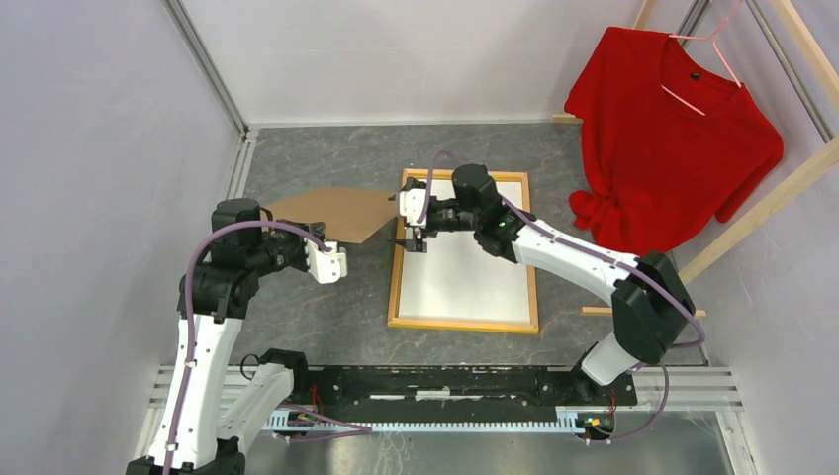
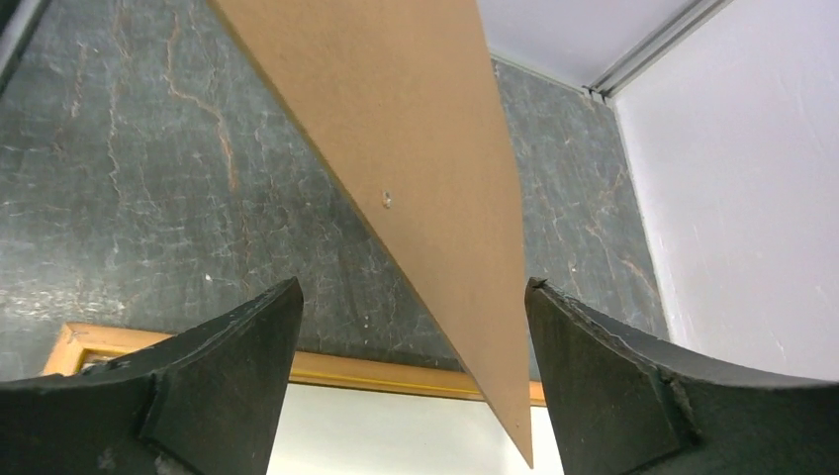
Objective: Put the photo into the frame
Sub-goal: Turn over the photo frame item at the center of the board, then place the photo frame item in the photo frame, then install the photo frame at the center of the board.
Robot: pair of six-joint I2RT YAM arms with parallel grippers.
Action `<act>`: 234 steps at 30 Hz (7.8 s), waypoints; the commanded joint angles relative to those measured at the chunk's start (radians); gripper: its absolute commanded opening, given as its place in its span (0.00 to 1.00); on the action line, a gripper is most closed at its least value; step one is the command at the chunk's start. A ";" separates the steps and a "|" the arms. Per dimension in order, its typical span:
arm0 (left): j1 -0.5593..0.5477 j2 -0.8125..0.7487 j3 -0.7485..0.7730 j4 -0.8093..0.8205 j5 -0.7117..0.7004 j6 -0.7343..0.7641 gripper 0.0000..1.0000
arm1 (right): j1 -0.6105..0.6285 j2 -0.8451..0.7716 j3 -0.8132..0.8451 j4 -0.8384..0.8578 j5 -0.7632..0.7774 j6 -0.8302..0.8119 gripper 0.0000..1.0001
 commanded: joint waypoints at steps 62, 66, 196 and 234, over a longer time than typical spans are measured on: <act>0.336 0.430 0.086 0.478 -0.284 -0.907 0.99 | -0.346 0.296 0.083 0.665 -0.077 1.866 0.00; 0.336 0.428 0.037 0.494 -0.294 -0.895 0.99 | -0.388 0.246 0.016 0.617 -0.108 1.864 0.00; -0.069 0.995 0.013 0.617 -0.380 -0.980 0.96 | -0.505 0.044 0.252 -0.692 0.595 0.925 0.98; -0.029 1.130 0.141 0.364 0.053 -1.150 0.44 | 0.212 0.265 -0.238 0.345 0.524 1.164 0.62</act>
